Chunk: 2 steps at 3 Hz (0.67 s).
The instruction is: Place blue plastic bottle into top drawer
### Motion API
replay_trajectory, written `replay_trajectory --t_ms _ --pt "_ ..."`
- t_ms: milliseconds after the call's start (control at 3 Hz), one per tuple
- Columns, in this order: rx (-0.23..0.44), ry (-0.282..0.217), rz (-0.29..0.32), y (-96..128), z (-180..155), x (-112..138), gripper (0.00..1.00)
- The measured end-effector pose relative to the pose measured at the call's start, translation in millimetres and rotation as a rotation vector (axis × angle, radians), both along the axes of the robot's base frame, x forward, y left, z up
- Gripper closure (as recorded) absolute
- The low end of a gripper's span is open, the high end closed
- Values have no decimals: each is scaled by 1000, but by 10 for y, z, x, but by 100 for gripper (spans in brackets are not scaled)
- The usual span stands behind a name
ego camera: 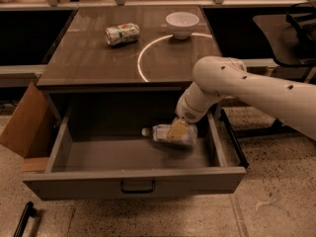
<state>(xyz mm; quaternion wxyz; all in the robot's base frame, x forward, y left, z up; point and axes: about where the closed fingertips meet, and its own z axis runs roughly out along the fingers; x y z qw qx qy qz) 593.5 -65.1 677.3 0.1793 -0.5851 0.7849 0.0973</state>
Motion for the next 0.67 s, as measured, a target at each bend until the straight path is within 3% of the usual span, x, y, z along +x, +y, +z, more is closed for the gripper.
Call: replay_trajectory --t_ms 333,667 --pt "50 -28 -14 -147 159 -98 0" --pt "118 -65 -30 -407 570 -383 0"
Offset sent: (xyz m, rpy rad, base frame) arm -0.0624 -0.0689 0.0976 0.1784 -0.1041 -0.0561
